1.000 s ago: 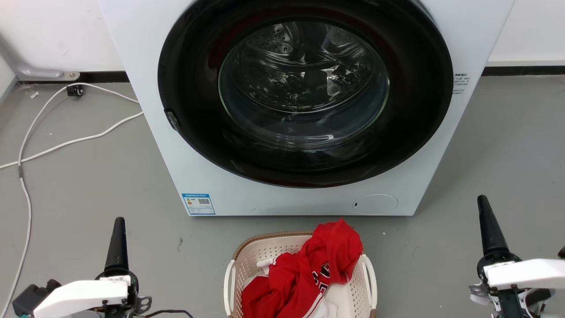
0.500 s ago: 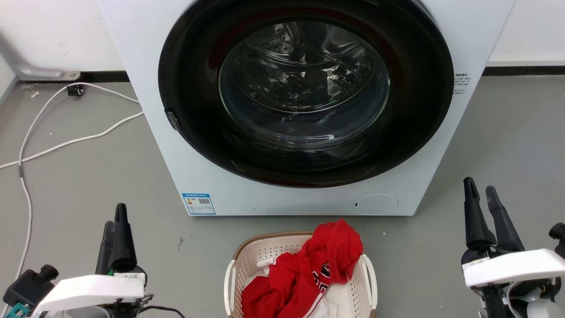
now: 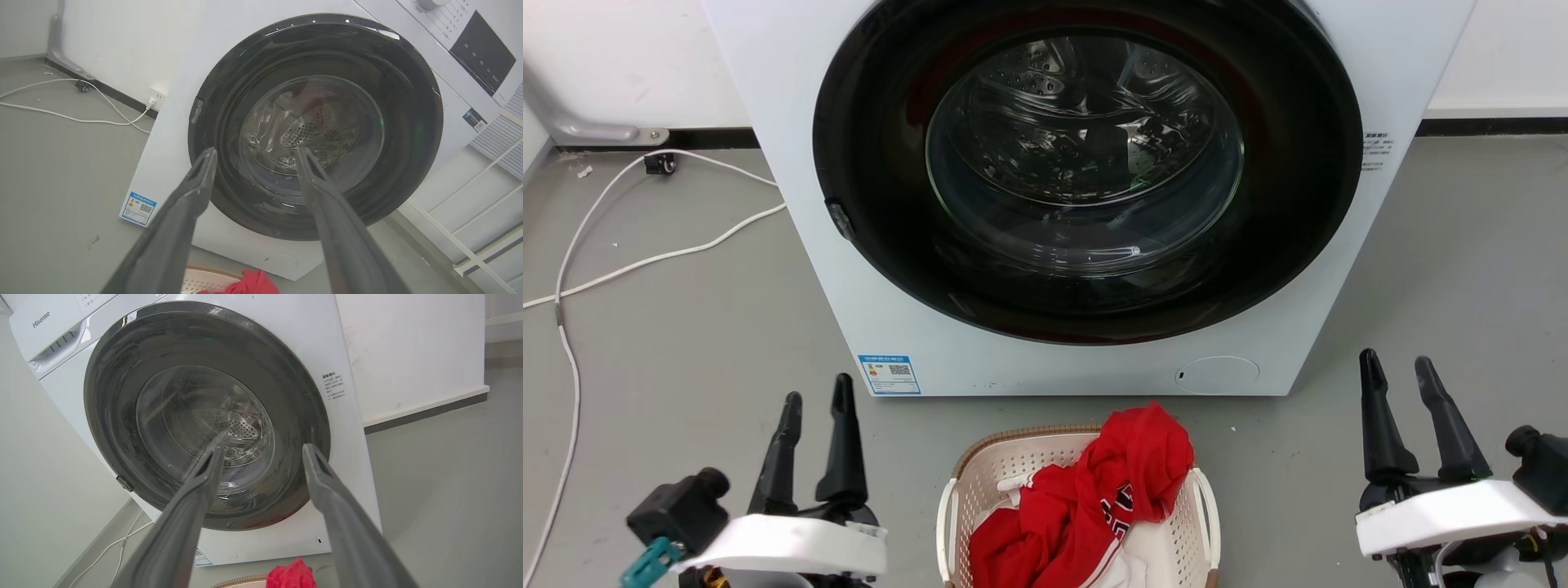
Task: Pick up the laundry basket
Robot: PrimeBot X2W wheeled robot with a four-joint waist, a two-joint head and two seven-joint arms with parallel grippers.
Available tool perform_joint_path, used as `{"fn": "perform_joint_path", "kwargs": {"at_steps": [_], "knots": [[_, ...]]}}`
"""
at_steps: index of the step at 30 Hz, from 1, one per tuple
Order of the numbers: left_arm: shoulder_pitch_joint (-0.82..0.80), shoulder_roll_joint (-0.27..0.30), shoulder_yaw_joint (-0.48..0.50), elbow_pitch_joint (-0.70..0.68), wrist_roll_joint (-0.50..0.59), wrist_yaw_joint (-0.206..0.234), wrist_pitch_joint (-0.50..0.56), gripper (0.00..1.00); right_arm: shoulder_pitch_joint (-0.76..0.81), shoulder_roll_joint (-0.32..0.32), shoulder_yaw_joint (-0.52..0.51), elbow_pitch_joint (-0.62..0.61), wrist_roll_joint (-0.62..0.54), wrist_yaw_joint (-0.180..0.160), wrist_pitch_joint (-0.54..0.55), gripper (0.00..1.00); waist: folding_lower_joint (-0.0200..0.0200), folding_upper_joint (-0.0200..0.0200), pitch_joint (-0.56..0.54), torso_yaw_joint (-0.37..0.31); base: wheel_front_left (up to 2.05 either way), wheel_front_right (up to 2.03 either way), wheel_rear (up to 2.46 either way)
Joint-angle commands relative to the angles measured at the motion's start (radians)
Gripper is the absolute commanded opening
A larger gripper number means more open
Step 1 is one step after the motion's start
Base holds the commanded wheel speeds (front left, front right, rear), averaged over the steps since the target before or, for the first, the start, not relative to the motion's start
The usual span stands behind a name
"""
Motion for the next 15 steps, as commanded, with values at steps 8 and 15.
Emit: {"fn": "perform_joint_path", "kwargs": {"at_steps": [8,15], "knots": [[0.008,0.005,-0.068,-0.003,0.191,0.019,-0.028,1.00,0.013,-0.001,-0.010,0.029,-0.115,0.000,-0.029,1.00,0.0000,-0.0001,0.001,-0.002,0.00,0.00,0.00],[0.017,0.025,-0.121,0.018,0.286,0.041,-0.046,1.00,0.018,-0.001,-0.012,0.047,-0.186,0.000,-0.046,1.00,0.0000,-0.0001,0.000,-0.004,0.00,0.00,0.00]]}}
